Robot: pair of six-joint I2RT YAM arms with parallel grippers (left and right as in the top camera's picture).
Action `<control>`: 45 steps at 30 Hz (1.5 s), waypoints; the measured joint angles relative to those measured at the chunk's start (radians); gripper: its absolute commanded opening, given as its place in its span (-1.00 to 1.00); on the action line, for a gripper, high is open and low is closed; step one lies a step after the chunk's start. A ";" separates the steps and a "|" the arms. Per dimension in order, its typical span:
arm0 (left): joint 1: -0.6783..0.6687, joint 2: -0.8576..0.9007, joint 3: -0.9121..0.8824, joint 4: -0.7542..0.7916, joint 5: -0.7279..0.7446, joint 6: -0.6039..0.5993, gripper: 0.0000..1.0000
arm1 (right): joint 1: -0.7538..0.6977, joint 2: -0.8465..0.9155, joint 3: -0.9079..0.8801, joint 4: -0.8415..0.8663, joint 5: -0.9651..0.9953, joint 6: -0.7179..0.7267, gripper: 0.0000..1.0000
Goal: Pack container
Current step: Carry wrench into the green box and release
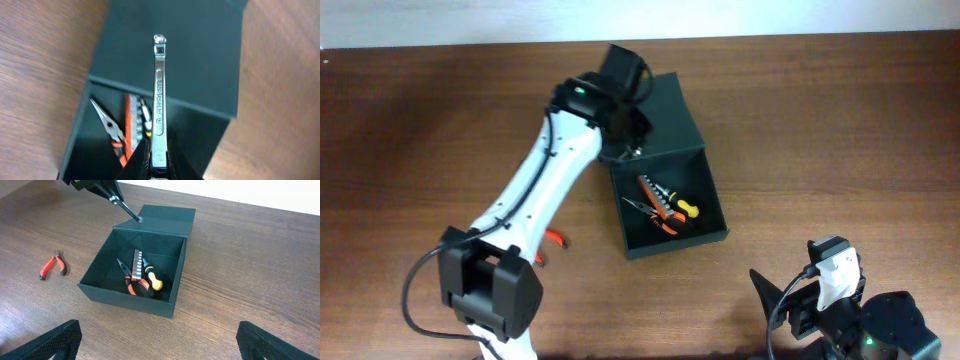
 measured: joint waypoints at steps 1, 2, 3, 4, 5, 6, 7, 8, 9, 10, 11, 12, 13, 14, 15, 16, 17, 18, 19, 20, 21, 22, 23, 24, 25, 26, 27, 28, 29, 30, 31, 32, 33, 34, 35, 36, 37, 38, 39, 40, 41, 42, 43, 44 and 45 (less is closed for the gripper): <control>-0.018 0.000 0.000 0.000 0.000 0.000 -0.83 | 0.000 0.000 0.000 0.000 0.000 0.000 0.98; -0.039 0.000 0.000 0.000 -0.002 0.000 -0.83 | 0.000 0.000 0.000 0.000 0.000 0.000 0.97; -0.058 0.000 0.000 0.000 -0.004 -0.001 -0.83 | 0.000 0.000 0.000 0.000 0.000 0.000 0.97; -0.077 0.000 0.000 0.000 -0.005 -0.001 -0.82 | 0.000 0.000 0.000 0.000 0.000 0.000 0.98; -0.100 -0.001 0.000 0.000 -0.008 -0.001 -0.83 | 0.000 0.000 0.000 0.000 0.000 0.000 0.98; -0.118 -0.002 0.000 0.000 -0.010 -0.001 -0.83 | 0.000 0.000 0.000 0.000 0.000 -0.001 0.98; -0.143 -0.004 0.000 0.000 -0.016 -0.001 -0.83 | 0.000 0.000 0.000 0.000 0.000 0.000 0.97; -0.158 -0.005 0.000 0.000 -0.020 -0.001 -0.83 | 0.000 0.000 0.000 0.000 0.000 0.000 0.98; -0.180 -0.007 0.000 0.000 -0.030 -0.002 -0.83 | 0.000 0.000 0.000 0.000 0.000 0.000 0.98; -0.200 -0.010 0.000 0.000 -0.038 -0.003 -0.83 | 0.000 0.000 0.000 0.000 0.000 0.000 0.98; -0.218 -0.011 0.000 0.000 -0.047 -0.003 -0.83 | 0.000 0.000 0.000 0.000 0.000 0.000 0.97; -0.236 -0.013 0.000 0.000 -0.057 -0.003 -0.83 | 0.000 0.000 0.000 0.000 0.000 0.000 0.97; -0.253 -0.014 0.000 0.000 -0.066 -0.003 -0.83 | 0.000 0.000 0.000 0.000 0.000 0.000 0.98; -0.262 -0.015 0.000 -0.002 -0.070 -0.003 -0.83 | 0.000 0.000 0.000 0.000 0.000 0.000 0.98; -0.271 -0.015 0.000 -0.004 -0.075 -0.003 -0.83 | 0.000 0.000 0.000 0.000 0.000 0.000 0.97; -0.278 -0.015 0.000 -0.006 -0.080 -0.003 -0.83 | 0.000 0.000 0.000 0.000 0.000 0.000 0.98; -0.283 -0.015 0.000 -0.010 -0.086 -0.003 -0.83 | 0.000 0.000 0.000 0.000 0.000 0.000 0.98; -0.283 -0.015 0.000 -0.011 -0.090 -0.004 -0.83 | 0.000 0.000 0.000 0.000 0.000 0.000 0.97; -0.283 -0.016 0.000 -0.016 -0.093 -0.003 -0.83 | 0.000 0.000 0.000 0.000 0.000 0.000 0.98; -0.283 -0.017 0.000 -0.023 -0.095 -0.003 -0.83 | 0.000 0.000 0.000 0.000 0.000 -0.001 0.98; -0.283 -0.017 0.000 -0.032 -0.098 -0.003 -0.83 | 0.000 0.000 0.000 0.000 0.000 0.000 0.97; -0.282 -0.019 0.000 -0.041 -0.101 -0.003 -0.83 | 0.000 0.000 0.000 0.000 0.000 -0.001 0.98; -0.282 -0.019 0.000 -0.051 -0.105 -0.003 -0.83 | 0.000 0.000 0.000 0.000 0.000 0.000 0.97; -0.282 -0.021 0.000 -0.060 -0.107 -0.003 -0.83 | 0.000 0.000 0.000 0.000 0.000 0.000 0.98; -0.282 -0.022 0.000 -0.067 -0.110 -0.003 -0.83 | 0.000 0.000 0.000 0.000 0.000 0.000 0.98; -0.282 -0.023 0.000 -0.071 -0.112 -0.003 -0.83 | 0.000 0.000 0.000 0.000 0.000 0.000 0.98; -0.281 -0.024 0.000 -0.072 -0.114 -0.003 -0.83 | 0.000 0.000 0.000 0.000 0.000 0.000 0.98; -0.280 -0.025 0.000 -0.072 -0.115 -0.003 -0.83 | 0.000 0.000 0.000 0.000 0.000 0.000 0.98; -0.279 -0.026 0.000 -0.072 -0.117 -0.003 -0.84 | 0.000 0.000 0.000 0.000 0.000 0.000 0.98; -0.277 -0.026 0.000 -0.072 -0.117 -0.003 -0.82 | 0.000 0.000 0.000 0.000 0.000 0.000 1.00; -0.274 -0.027 0.000 -0.072 -0.117 -0.003 -0.69 | 0.000 0.000 0.000 0.000 0.000 0.000 0.98; -0.270 -0.027 0.000 -0.072 -0.117 -0.003 -0.51 | 0.000 0.000 0.000 0.000 0.000 0.001 0.97; -0.267 -0.027 0.000 -0.072 -0.119 -0.004 -0.30 | 0.000 0.000 0.000 0.000 0.000 0.000 0.98; -0.262 -0.027 0.000 -0.072 -0.121 -0.010 -0.16 | 0.000 0.000 0.000 0.000 0.000 0.000 0.97; -0.259 -0.029 -0.001 -0.072 -0.121 -0.009 -0.03 | 0.000 0.000 0.000 0.000 0.000 0.000 0.98; -0.252 -0.034 -0.002 -0.074 -0.121 -0.010 0.13 | 0.000 0.000 0.000 0.000 0.000 0.000 0.97; -0.245 -0.041 -0.003 -0.077 -0.122 -0.010 0.29 | 0.000 0.000 0.000 0.000 0.000 0.000 0.98; -0.233 -0.053 -0.005 -0.084 -0.124 -0.013 0.39 | 0.000 0.000 0.000 0.000 0.000 0.000 0.98; -0.220 -0.070 -0.006 -0.098 -0.128 -0.020 0.48 | 0.000 0.000 0.000 0.000 0.000 0.000 0.98; -0.208 -0.085 -0.006 -0.111 -0.132 -0.018 0.56 | 0.000 0.000 0.000 0.000 0.000 0.000 0.98; -0.187 -0.114 -0.006 -0.137 -0.142 -0.021 0.65 | 0.000 0.000 0.000 0.000 0.000 0.000 0.98; -0.168 -0.138 -0.006 -0.169 -0.154 -0.029 0.74 | 0.000 0.000 0.000 0.000 0.000 0.000 0.98; -0.153 -0.160 -0.007 -0.200 -0.163 -0.036 0.86 | 0.000 0.000 0.000 0.000 0.000 0.000 0.98; -0.130 -0.194 -0.007 -0.247 -0.179 -0.052 0.88 | 0.000 0.000 0.000 -0.001 0.000 0.000 0.98; -0.110 -0.223 -0.008 -0.288 -0.194 -0.072 0.88 | 0.000 0.000 0.000 0.000 0.000 0.000 0.98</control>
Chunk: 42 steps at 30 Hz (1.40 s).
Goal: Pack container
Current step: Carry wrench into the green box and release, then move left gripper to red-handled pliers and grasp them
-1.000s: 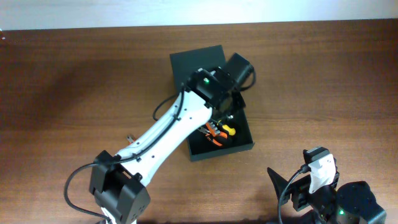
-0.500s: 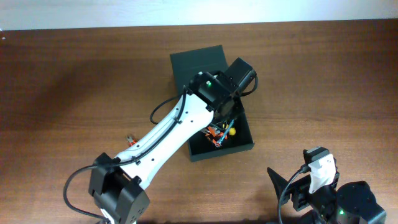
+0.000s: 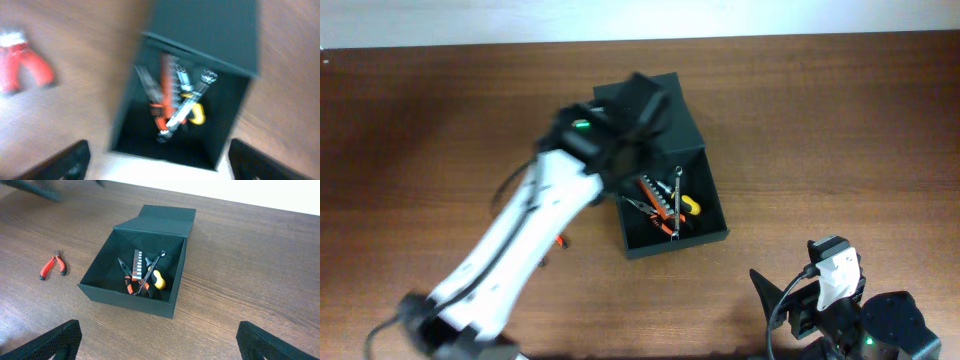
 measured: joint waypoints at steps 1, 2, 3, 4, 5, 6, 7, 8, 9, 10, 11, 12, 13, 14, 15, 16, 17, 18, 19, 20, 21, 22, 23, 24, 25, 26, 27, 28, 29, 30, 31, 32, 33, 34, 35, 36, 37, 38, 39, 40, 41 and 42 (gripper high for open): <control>0.022 -0.035 -0.006 -0.039 -0.016 -0.026 0.89 | 0.000 0.000 0.000 0.000 0.000 -0.001 0.98; 0.040 -0.067 -0.020 -0.062 -0.029 -0.046 0.89 | 0.000 0.000 0.000 0.000 0.000 0.000 0.98; 0.060 -0.106 -0.043 -0.077 -0.040 -0.068 0.89 | 0.000 0.000 0.000 0.000 -0.001 -0.001 0.98; 0.079 -0.145 -0.075 -0.079 -0.047 -0.087 0.89 | 0.000 0.000 0.000 0.000 -0.001 -0.001 0.98; 0.094 -0.173 -0.103 -0.079 -0.053 -0.101 0.89 | 0.000 0.000 0.000 0.000 0.000 0.000 0.98; 0.112 -0.211 -0.146 -0.075 -0.058 -0.119 0.91 | 0.000 0.000 0.000 0.001 0.000 0.000 0.98; 0.129 -0.243 -0.189 -0.068 -0.061 -0.137 0.94 | 0.000 0.000 0.000 0.000 0.000 0.000 0.98; 0.142 -0.273 -0.235 -0.058 -0.063 -0.155 1.00 | 0.000 0.000 0.000 0.000 0.000 0.000 0.98; 0.158 -0.306 -0.295 -0.044 -0.064 -0.180 0.99 | 0.000 0.000 0.000 0.000 0.000 -0.001 0.98; 0.172 -0.336 -0.357 -0.031 -0.066 -0.211 0.99 | 0.000 0.000 0.000 0.000 0.000 0.000 0.98; 0.182 -0.355 -0.401 -0.023 -0.066 -0.233 0.99 | 0.000 0.000 0.000 0.000 -0.001 0.000 0.98; 0.193 -0.374 -0.452 -0.010 -0.066 -0.261 0.99 | 0.000 0.000 0.000 0.000 0.000 0.000 0.98; 0.203 -0.386 -0.496 -0.003 -0.061 -0.287 0.99 | 0.000 0.000 0.000 0.000 0.000 -0.001 0.98; 0.212 -0.392 -0.534 0.003 -0.056 -0.313 0.99 | 0.000 0.000 0.000 0.000 0.000 -0.001 0.98; 0.224 -0.394 -0.572 0.010 -0.049 -0.344 0.99 | 0.000 0.000 0.000 0.000 0.000 0.000 0.98; 0.232 -0.392 -0.600 0.015 -0.042 -0.367 0.99 | 0.000 0.000 0.000 0.000 -0.001 -0.001 0.98; 0.243 -0.387 -0.623 0.018 -0.034 -0.392 0.99 | 0.000 0.000 0.000 0.000 0.000 -0.001 0.98; 0.254 -0.380 -0.641 0.018 -0.024 -0.414 0.99 | 0.000 0.000 0.000 0.000 0.000 -0.001 0.98; 0.267 -0.367 -0.655 0.019 -0.016 -0.435 1.00 | 0.000 0.000 0.000 0.000 0.000 -0.001 0.98; 0.277 -0.351 -0.664 0.022 -0.008 -0.451 1.00 | 0.000 0.000 0.000 0.000 0.000 -0.001 0.98; 0.290 -0.330 -0.668 0.030 -0.001 -0.463 0.99 | 0.000 0.000 0.000 0.000 0.000 0.000 0.98; 0.301 -0.304 -0.669 0.043 0.008 -0.475 0.95 | 0.000 0.000 0.000 0.000 0.000 -0.001 0.98; 0.312 -0.279 -0.669 0.058 0.014 -0.483 0.94 | 0.000 0.000 0.000 0.000 0.000 -0.001 0.98; 0.322 -0.253 -0.669 0.074 0.021 -0.489 0.93 | 0.000 0.000 0.000 0.000 0.000 0.000 0.98; 0.330 -0.230 -0.669 0.089 0.028 -0.492 0.92 | 0.000 0.000 0.000 0.000 0.000 0.000 0.97; 0.340 -0.201 -0.669 0.109 0.037 -0.497 0.92 | 0.000 0.000 0.000 0.000 0.000 -0.001 0.97; 0.348 -0.178 -0.669 0.136 0.043 -0.496 0.92 | 0.000 0.000 0.000 0.000 0.000 -0.001 0.98; 0.356 -0.156 -0.669 0.168 0.049 -0.492 0.92 | 0.000 0.000 0.000 0.000 0.000 -0.001 0.97; 0.364 -0.132 -0.669 0.208 0.057 -0.481 0.93 | 0.000 0.000 0.000 0.000 0.000 0.000 0.98; 0.370 -0.114 -0.669 0.240 0.064 -0.471 0.92 | 0.000 0.000 0.000 0.000 0.000 -0.001 0.98; 0.377 -0.097 -0.672 0.277 0.072 -0.457 0.92 | 0.000 0.000 0.000 0.000 0.000 -0.001 0.98; 0.381 -0.088 -0.676 0.306 0.080 -0.448 0.92 | 0.000 0.000 0.000 0.000 0.000 0.000 0.98; 0.389 -0.078 -0.686 0.340 0.090 -0.434 0.91 | 0.000 0.000 0.000 0.000 0.000 0.000 0.98; 0.394 -0.075 -0.694 0.359 0.098 -0.428 0.89 | 0.000 0.000 0.000 0.000 0.000 0.000 0.97; 0.401 -0.070 -0.708 0.381 0.110 -0.423 0.87 | 0.000 0.000 0.000 0.000 0.000 0.000 0.98; 0.407 -0.066 -0.724 0.400 0.120 -0.416 0.86 | 0.000 0.000 0.000 0.000 0.000 0.000 0.98; 0.413 -0.061 -0.740 0.417 0.130 -0.410 0.85 | 0.000 0.000 0.000 0.000 0.000 0.000 0.98; 0.418 -0.056 -0.756 0.433 0.140 -0.404 0.85 | 0.000 0.000 0.000 0.000 0.000 0.000 0.98; 0.424 -0.050 -0.772 0.449 0.148 -0.398 0.80 | 0.000 0.000 0.000 0.000 0.000 0.000 0.98; 0.429 -0.045 -0.786 0.459 0.155 -0.393 0.79 | 0.000 0.000 0.000 0.000 0.000 0.000 0.98; 0.433 -0.040 -0.802 0.468 0.161 -0.386 0.78 | 0.000 0.000 0.000 0.000 0.000 0.000 0.97; 0.437 -0.037 -0.816 0.478 0.166 -0.380 0.79 | 0.000 0.000 0.000 0.000 0.000 -0.001 0.98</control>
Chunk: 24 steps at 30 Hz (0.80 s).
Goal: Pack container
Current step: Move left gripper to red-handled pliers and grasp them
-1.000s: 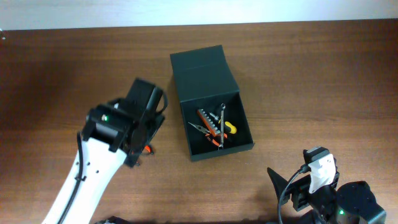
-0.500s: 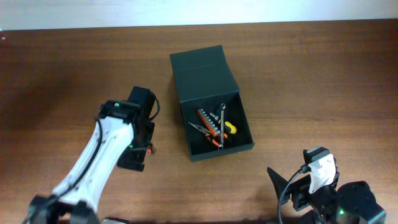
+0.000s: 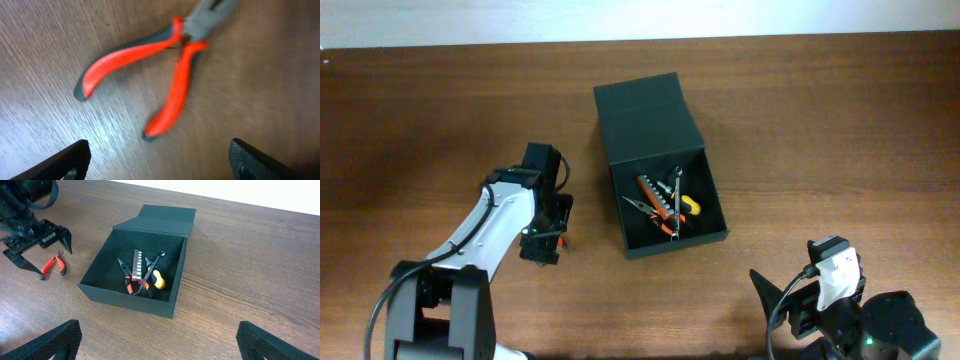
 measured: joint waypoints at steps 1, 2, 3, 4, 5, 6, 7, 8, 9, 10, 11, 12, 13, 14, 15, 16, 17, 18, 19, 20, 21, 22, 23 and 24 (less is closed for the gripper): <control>0.003 0.002 -0.012 0.009 0.003 0.008 0.79 | 0.000 0.000 0.000 0.000 0.000 0.001 0.98; 0.006 0.002 -0.025 0.022 0.006 0.018 0.79 | 0.000 0.000 0.000 0.000 0.000 0.000 0.98; 0.010 0.003 -0.033 0.030 0.011 0.026 0.69 | 0.000 0.000 0.000 0.000 0.000 0.000 0.98; 0.015 0.005 -0.039 0.038 0.016 0.038 0.66 | 0.000 0.000 0.000 0.000 0.000 0.001 0.98; 0.018 0.009 -0.042 0.042 0.019 0.042 0.64 | 0.000 0.000 0.000 0.000 0.000 0.000 0.98; 0.024 0.017 -0.043 0.045 0.024 0.048 0.64 | 0.000 0.000 0.000 0.000 0.000 0.000 0.97; 0.029 0.025 -0.043 0.050 0.028 0.058 0.62 | 0.000 0.000 0.000 0.000 0.000 0.000 0.98; 0.033 0.035 -0.043 0.055 0.032 0.064 0.57 | 0.000 0.000 0.000 0.000 0.000 0.001 0.98; 0.038 0.048 -0.044 0.062 0.038 0.072 0.54 | 0.000 0.000 0.000 0.000 0.000 0.000 0.98; 0.042 0.059 -0.044 0.067 0.043 0.082 0.47 | 0.000 0.000 0.000 0.000 0.000 0.000 0.98; 0.043 0.071 -0.044 0.072 0.050 0.090 0.41 | 0.000 0.000 0.000 0.000 0.000 0.000 0.98; 0.045 0.074 -0.042 0.084 0.052 0.099 0.33 | 0.000 0.000 0.000 -0.001 0.000 0.000 0.97; 0.048 0.079 -0.040 0.089 0.058 0.111 0.26 | 0.000 0.000 0.000 0.000 0.000 0.001 0.98; 0.048 0.079 -0.040 0.091 0.059 0.114 0.19 | 0.000 0.000 0.000 0.000 0.000 0.000 0.98; 0.048 0.080 -0.040 0.094 0.062 0.119 0.08 | 0.000 0.000 0.000 0.000 0.000 0.000 0.98; 0.048 0.081 -0.039 0.095 0.066 0.123 -0.03 | 0.000 0.000 0.000 0.000 0.000 0.000 0.98; 0.048 0.082 -0.039 0.096 0.068 0.128 -0.12 | 0.000 0.000 0.000 0.000 0.000 0.000 0.98; 0.048 0.083 -0.038 0.096 0.070 0.131 -0.22 | 0.000 0.000 0.000 0.000 0.000 0.000 0.98; 0.048 0.084 -0.038 0.097 0.073 0.134 -0.31 | 0.000 0.000 0.000 0.000 0.000 0.000 0.98; 0.048 0.084 -0.038 0.097 0.075 0.138 -0.46 | 0.000 0.000 0.000 0.000 0.000 0.000 0.98; 0.048 0.084 -0.038 0.096 0.077 0.138 -0.57 | 0.000 0.000 0.000 0.000 0.000 0.000 0.97; 0.048 0.085 -0.038 0.096 0.078 0.146 -0.68 | 0.000 0.000 0.000 0.000 0.000 0.000 0.98; 0.048 0.085 -0.038 0.098 0.079 0.147 -0.77 | 0.000 0.000 0.000 0.000 0.000 0.000 0.98; 0.048 0.085 -0.038 0.097 0.079 0.146 -0.79 | 0.000 0.000 0.000 0.000 0.000 0.000 0.98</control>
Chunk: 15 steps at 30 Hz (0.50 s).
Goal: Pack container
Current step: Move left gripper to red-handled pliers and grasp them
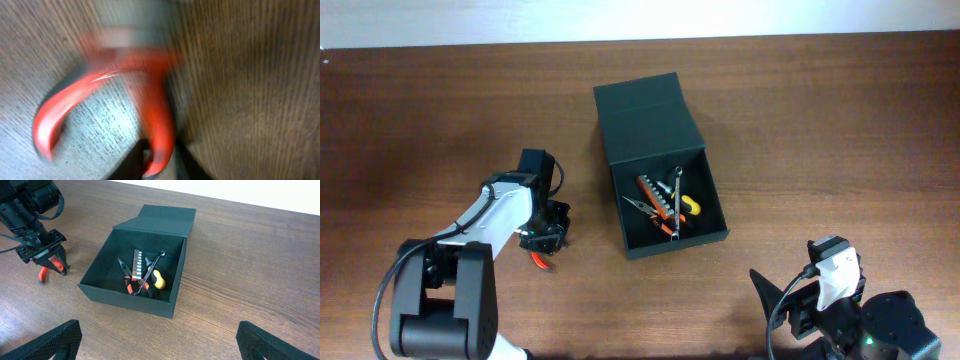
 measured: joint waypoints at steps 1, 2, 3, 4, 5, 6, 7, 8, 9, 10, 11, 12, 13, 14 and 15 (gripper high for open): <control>0.000 0.000 0.000 -0.003 0.001 -0.001 -0.81 | 0.000 0.000 0.000 0.000 0.000 0.000 0.98; 0.000 0.000 0.000 -0.005 0.000 0.002 -0.84 | 0.000 0.000 0.000 0.000 0.000 0.000 0.97; 0.000 0.000 0.000 -0.005 0.001 0.002 -0.85 | 0.000 0.000 0.000 0.000 0.000 0.000 0.97; 0.000 0.000 0.000 -0.004 0.001 0.002 -0.88 | 0.000 0.000 0.000 0.000 0.000 0.000 0.98; 0.000 0.000 0.000 -0.004 0.001 0.001 -0.90 | 0.000 0.000 0.000 0.000 0.000 -0.001 0.98; 0.000 0.000 0.000 -0.004 0.001 0.001 -0.93 | 0.000 0.000 0.000 0.000 0.000 0.000 0.98; 0.000 0.000 0.000 -0.003 0.001 0.001 -0.95 | 0.000 0.000 0.000 0.000 0.000 0.000 0.97; 0.000 0.000 0.000 -0.003 0.001 0.001 -0.96 | 0.000 0.000 0.000 0.000 0.000 0.000 0.98; 0.000 -0.001 0.000 -0.003 0.001 0.001 -0.96 | 0.000 0.000 0.000 0.000 0.000 0.000 0.98; 0.000 -0.003 0.000 -0.003 0.000 0.001 -0.96 | 0.000 0.000 0.000 0.000 0.000 0.000 0.98; 0.000 -0.005 -0.001 -0.003 0.000 0.001 -0.96 | 0.000 0.000 0.000 0.000 0.000 0.000 0.98; 0.000 -0.010 -0.003 -0.001 -0.003 0.001 -0.96 | 0.000 0.000 0.000 0.000 0.000 0.000 0.98; 0.000 -0.018 -0.006 -0.001 -0.005 0.001 -0.96 | 0.000 0.000 0.000 0.000 0.000 0.000 0.98; 0.000 -0.031 -0.009 -0.002 -0.008 0.001 -0.96 | 0.000 0.000 0.000 0.000 0.000 -0.001 0.97; 0.000 -0.050 -0.011 -0.002 -0.012 0.001 -0.96 | 0.000 0.000 0.000 0.000 0.000 0.000 0.98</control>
